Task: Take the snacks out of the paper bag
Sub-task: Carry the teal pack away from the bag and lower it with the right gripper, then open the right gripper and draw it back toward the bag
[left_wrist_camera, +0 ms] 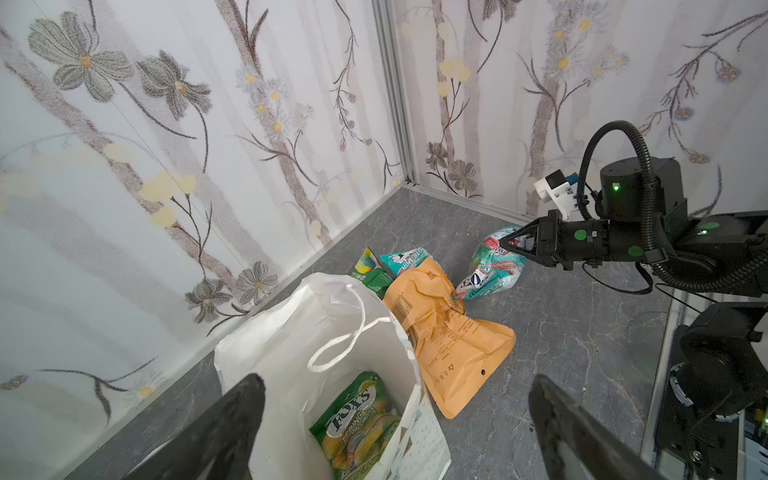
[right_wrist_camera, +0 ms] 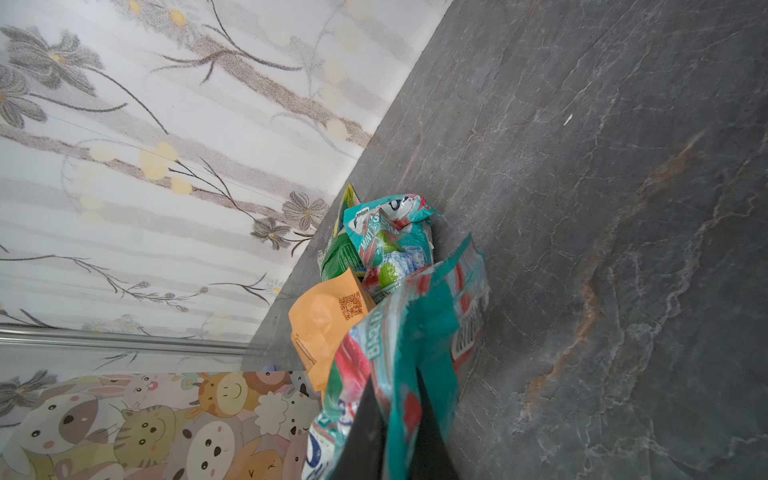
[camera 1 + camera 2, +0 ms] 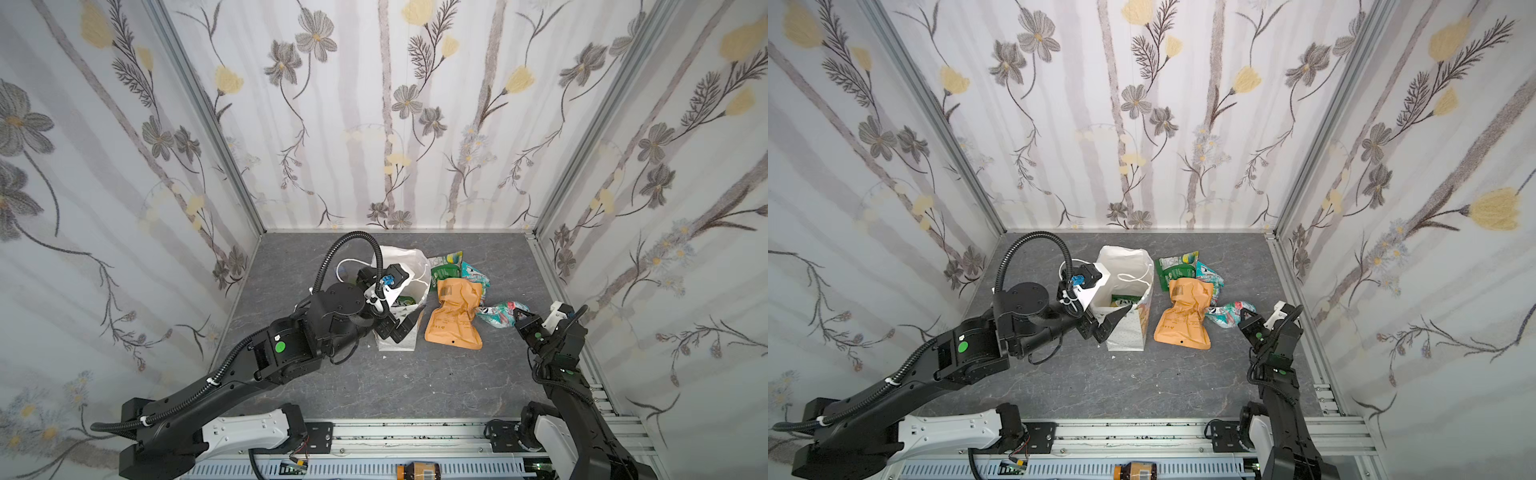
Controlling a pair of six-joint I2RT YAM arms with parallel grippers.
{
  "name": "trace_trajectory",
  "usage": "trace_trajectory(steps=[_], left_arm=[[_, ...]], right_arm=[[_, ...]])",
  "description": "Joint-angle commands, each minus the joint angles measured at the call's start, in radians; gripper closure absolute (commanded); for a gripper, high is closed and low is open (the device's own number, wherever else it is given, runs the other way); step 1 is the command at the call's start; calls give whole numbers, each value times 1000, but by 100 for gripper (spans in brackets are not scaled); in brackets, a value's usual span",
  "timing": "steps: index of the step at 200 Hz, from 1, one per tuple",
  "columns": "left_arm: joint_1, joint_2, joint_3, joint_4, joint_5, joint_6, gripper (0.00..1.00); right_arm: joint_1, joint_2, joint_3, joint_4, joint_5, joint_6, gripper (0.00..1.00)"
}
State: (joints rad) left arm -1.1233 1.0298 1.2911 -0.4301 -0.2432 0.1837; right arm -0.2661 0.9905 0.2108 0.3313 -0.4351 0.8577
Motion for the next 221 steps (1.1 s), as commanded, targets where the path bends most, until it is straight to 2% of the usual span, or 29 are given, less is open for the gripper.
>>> trace_trajectory(steps=[1,65,110,121,137,153,182,221], left_arm=[[0,3,2,22,-8,-1,0],[0,4,-1,28,-13,5,0],[0,12,-1,26,-13,13,0],[1,12,0,25,-13,13,0],[1,14,0,27,-15,16,0],[1,13,2,28,-18,19,0],[0,15,1,39,-11,25,0],[1,25,18,45,-23,40,0]], right_arm=[[-1,28,-20,89,6,-22,96],[-1,107,-82,140,9,-38,64],[-2,82,-78,95,50,-43,39],[-2,56,-74,53,90,-46,30],[-2,3,-59,-25,153,-52,13],[-2,-57,-46,-82,190,-61,1],[-7,-190,-31,-130,213,-59,0],[-8,-399,-23,-105,192,35,0]])
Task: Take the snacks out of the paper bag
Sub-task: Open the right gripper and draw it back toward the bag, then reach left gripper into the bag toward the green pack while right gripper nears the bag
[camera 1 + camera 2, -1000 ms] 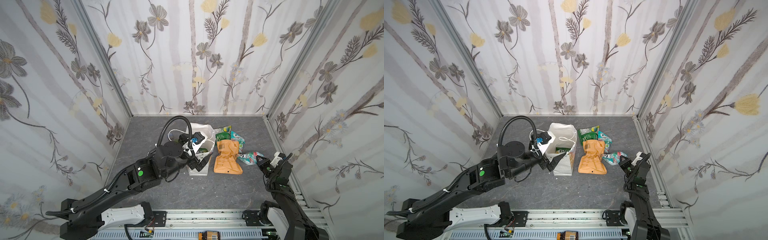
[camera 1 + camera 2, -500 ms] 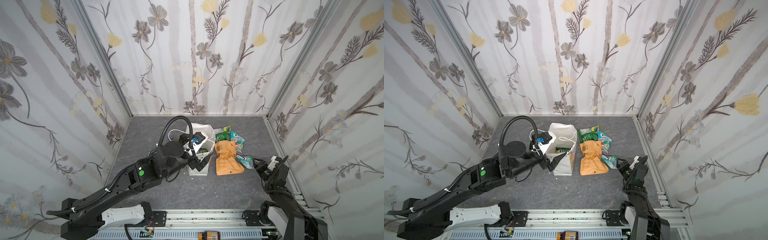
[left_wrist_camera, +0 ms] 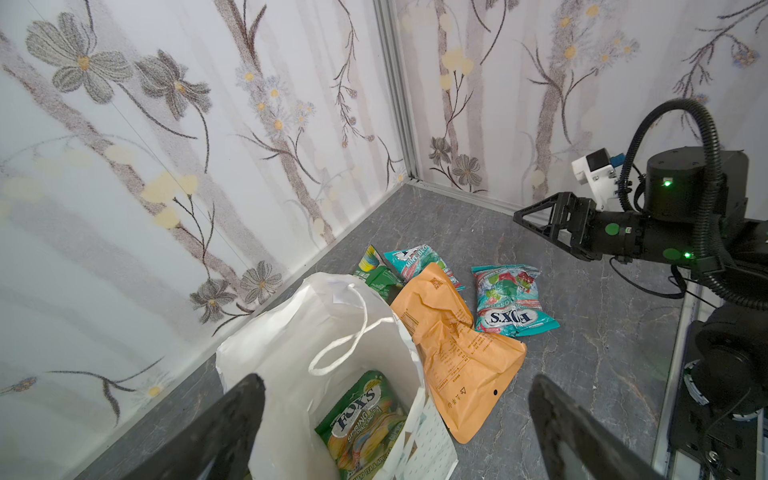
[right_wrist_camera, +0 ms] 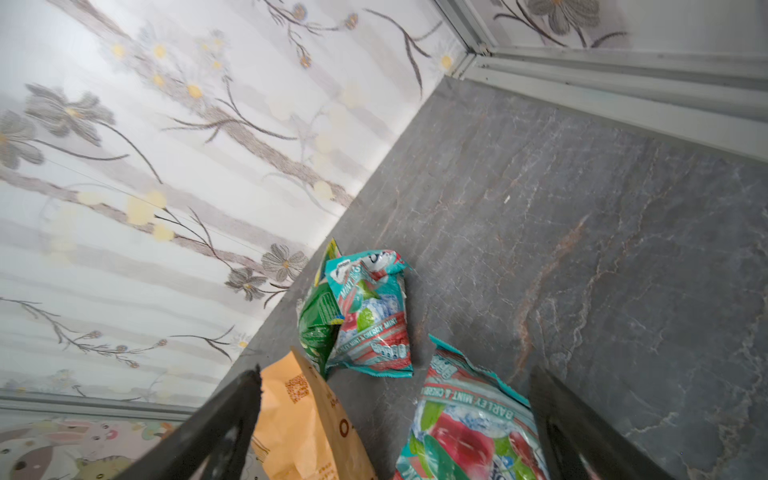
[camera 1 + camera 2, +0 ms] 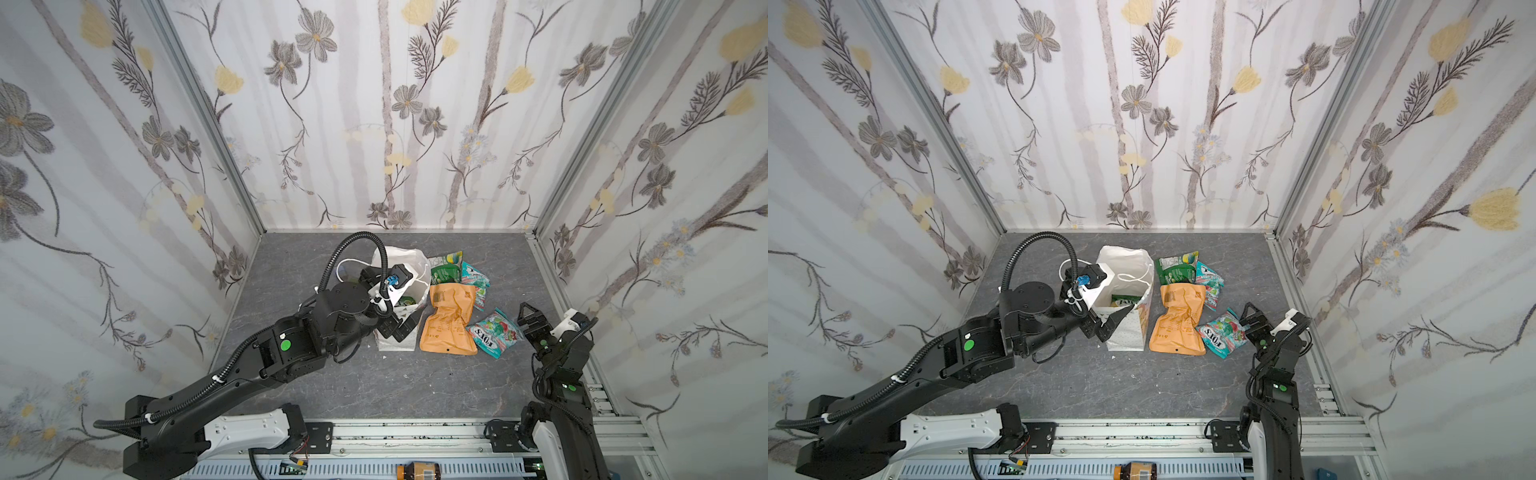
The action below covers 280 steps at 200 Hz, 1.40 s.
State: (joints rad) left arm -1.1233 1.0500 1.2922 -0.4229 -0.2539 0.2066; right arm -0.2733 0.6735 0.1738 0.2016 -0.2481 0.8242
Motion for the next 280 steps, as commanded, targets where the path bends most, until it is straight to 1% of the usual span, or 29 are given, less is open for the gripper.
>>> trace_trajectory(steps=[1,20,45,55,65,83,94,98,113,134,146,154,157,174,199,221,251,267,270,280], left_arm=[[2,5,18,39,-13,18,0],[4,19,37,45,-56,31,0],[16,52,75,49,-137,32,0],[34,68,92,45,-153,25,0],[50,83,113,36,-160,9,0],[94,111,149,13,-157,-33,0],[123,127,154,-8,-138,-65,0],[134,132,187,-18,-129,-76,0],[171,158,221,-52,-98,-119,0],[218,197,270,-109,-36,-162,2],[237,206,294,-137,-19,-179,5],[250,241,313,-159,-6,-193,6],[255,248,319,-166,-2,-199,7],[285,284,358,-213,17,-227,8],[324,346,422,-287,26,-273,8],[350,416,496,-375,29,-320,9],[376,495,559,-455,70,-368,9],[395,537,596,-504,99,-401,10],[399,546,603,-511,103,-408,11],[406,577,628,-546,110,-432,12]], right_arm=[[0,-86,15,28,4,72,0],[6,-131,48,46,-68,103,0],[48,-124,115,78,-184,119,0],[84,-109,143,102,-218,121,0],[142,-90,177,108,-237,108,1],[270,-43,259,74,-227,45,1],[355,-8,311,51,-203,5,1],[384,4,330,43,-193,-9,2],[494,58,394,21,-159,-54,2],[627,149,479,-7,-130,-109,3],[702,208,537,-34,-109,-144,3],[750,248,566,-56,-93,-166,3],[766,262,601,-64,-86,-175,3],[852,341,676,-114,-43,-216,3],[953,433,763,-188,61,-263,4],[1019,499,835,-274,165,-307,5],[1088,584,924,-423,340,-356,4],[1095,630,971,-505,400,-384,3],[1123,638,979,-520,410,-389,3],[1135,662,1000,-557,436,-400,3]])
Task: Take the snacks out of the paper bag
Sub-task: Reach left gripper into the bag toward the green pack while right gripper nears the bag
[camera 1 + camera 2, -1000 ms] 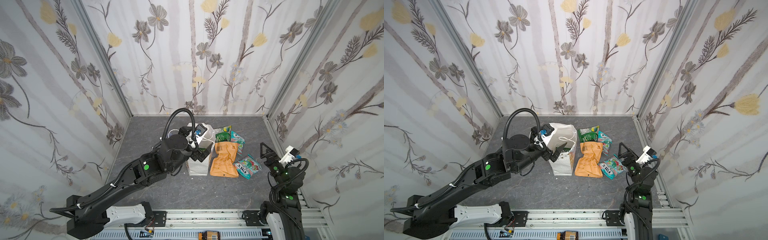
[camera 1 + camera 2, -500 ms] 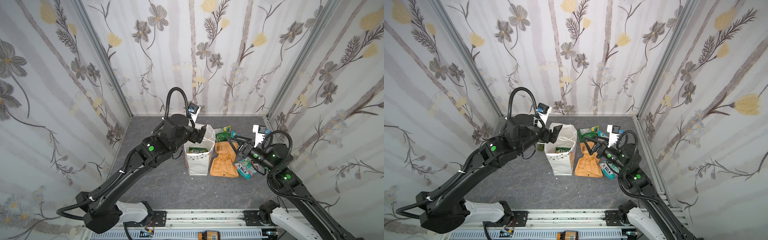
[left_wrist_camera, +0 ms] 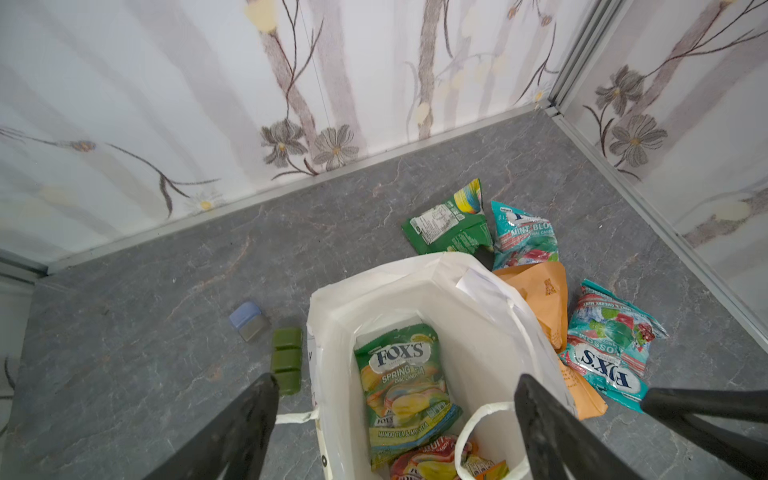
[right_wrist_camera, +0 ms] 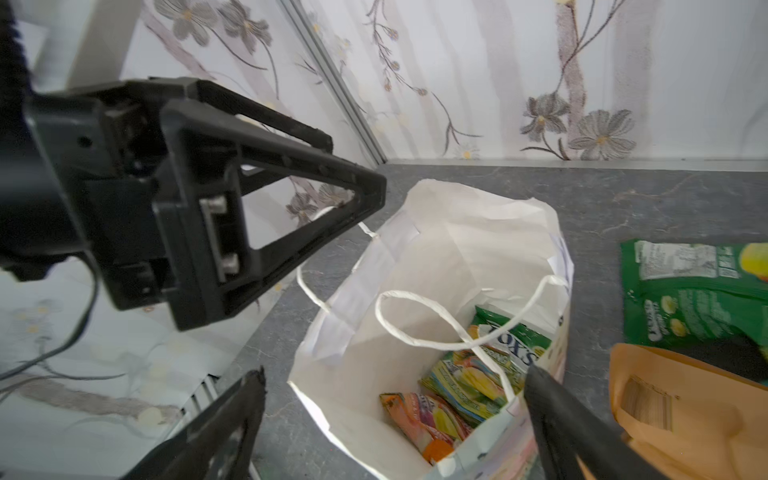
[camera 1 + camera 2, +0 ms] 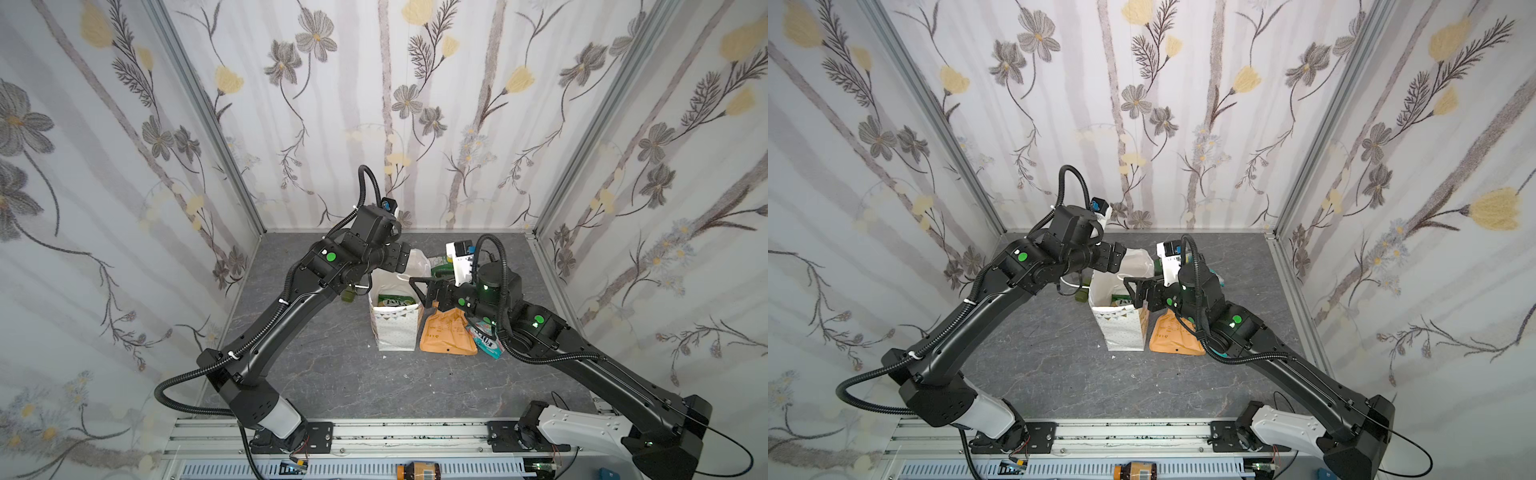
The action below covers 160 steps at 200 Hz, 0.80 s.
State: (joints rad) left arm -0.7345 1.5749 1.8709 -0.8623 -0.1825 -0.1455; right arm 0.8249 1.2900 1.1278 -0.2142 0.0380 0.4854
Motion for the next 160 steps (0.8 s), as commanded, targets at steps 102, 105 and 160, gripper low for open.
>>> trace_trajectory(steps=[102,105,160], left_arm=[[24,337,267,-346,140,-175,49],[24,340,266,-345,139,-175,49],[21,350,178,-273,142,-169,51]], right_arm=[[39,117,60,-211,194,-64,12],[38,117,59,-211,194,-63,13],[14,109,40,-214,179,-54,17]])
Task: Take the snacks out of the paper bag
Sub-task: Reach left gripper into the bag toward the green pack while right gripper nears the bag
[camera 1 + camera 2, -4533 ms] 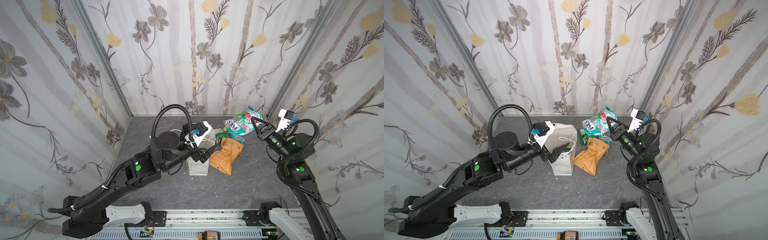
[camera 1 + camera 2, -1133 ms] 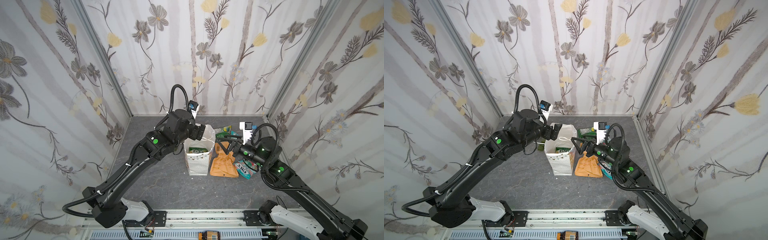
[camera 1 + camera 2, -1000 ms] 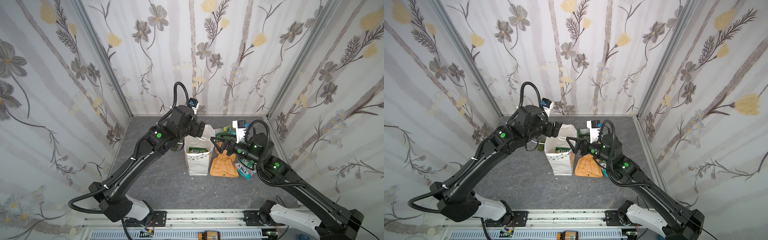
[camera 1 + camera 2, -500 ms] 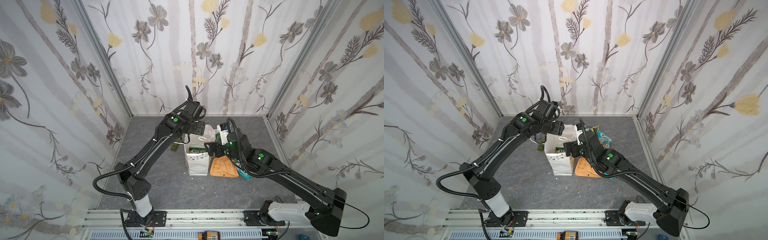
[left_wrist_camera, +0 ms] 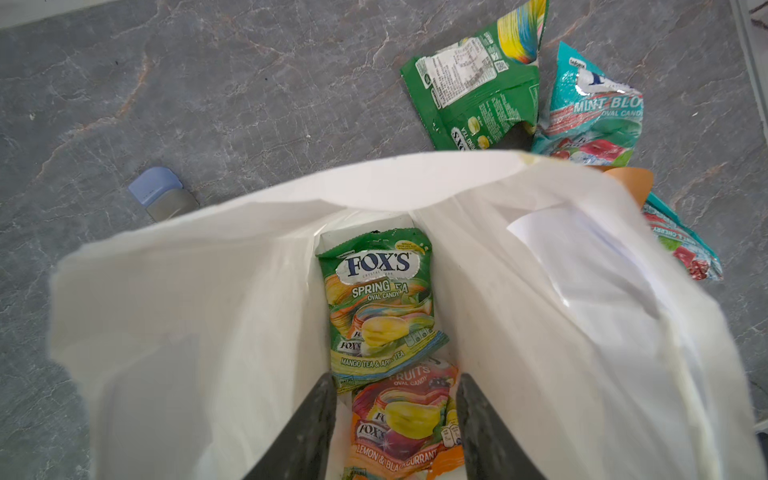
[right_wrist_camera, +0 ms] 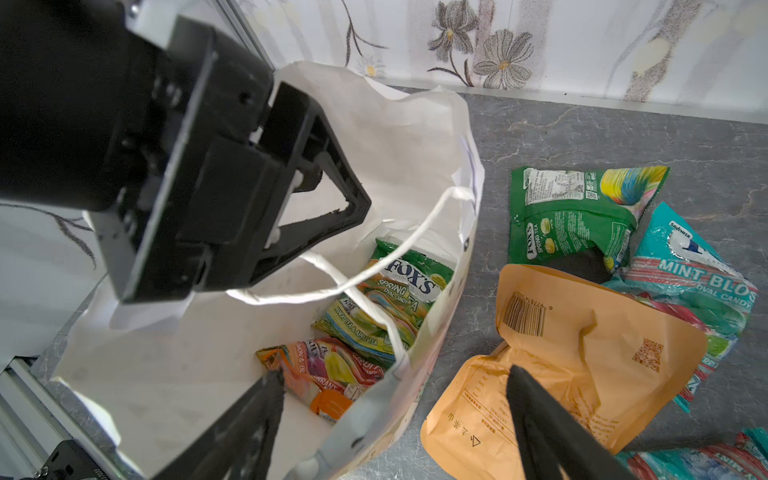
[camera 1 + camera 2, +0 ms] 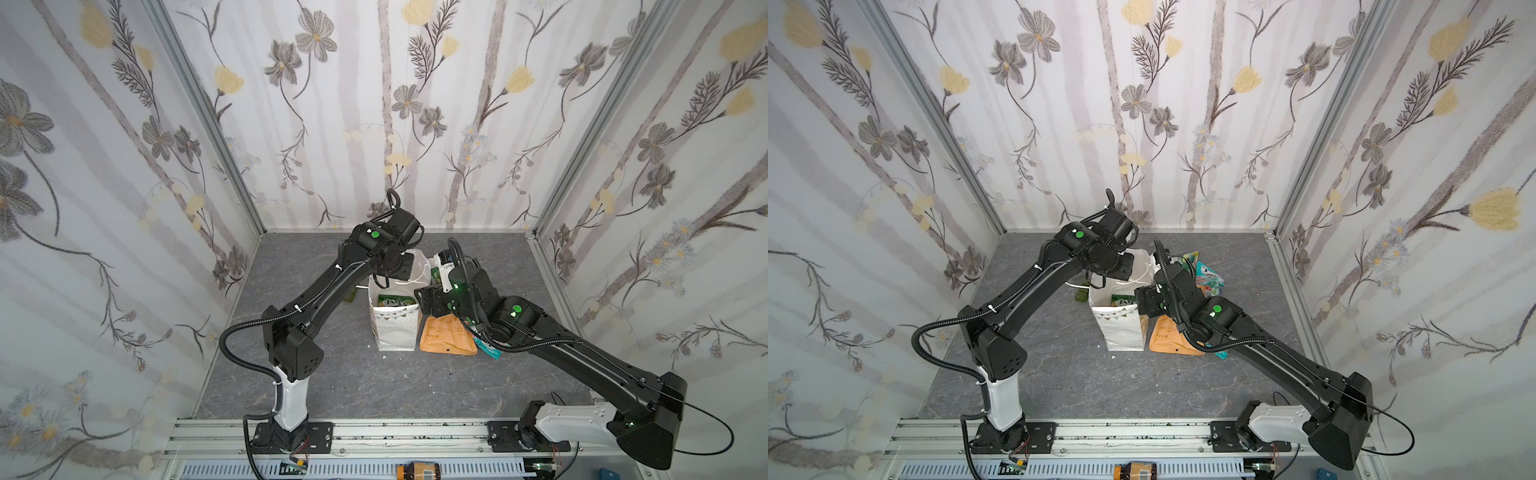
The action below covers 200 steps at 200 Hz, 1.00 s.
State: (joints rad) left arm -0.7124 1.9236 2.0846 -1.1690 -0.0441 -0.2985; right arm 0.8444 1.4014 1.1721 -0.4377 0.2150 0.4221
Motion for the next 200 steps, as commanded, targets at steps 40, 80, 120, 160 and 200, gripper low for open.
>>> trace_trajectory(steps=[40,80,120,160,200], left_arm=[[-15,-12,-134,111,35,-11,50],[-24,-84,-304,249,37,-16,46],[-40,-136,-423,343,31,14,46],[-53,-179,-512,422,16,21,46],[-53,-101,-437,315,-39,4,43]], right_arm=[[-9,-10,-19,10,-9,17,18],[-9,-19,-31,16,-15,23,18],[-43,-18,-34,23,-27,28,18],[-45,-19,-32,26,-38,33,18],[-47,-20,-31,29,-51,35,18]])
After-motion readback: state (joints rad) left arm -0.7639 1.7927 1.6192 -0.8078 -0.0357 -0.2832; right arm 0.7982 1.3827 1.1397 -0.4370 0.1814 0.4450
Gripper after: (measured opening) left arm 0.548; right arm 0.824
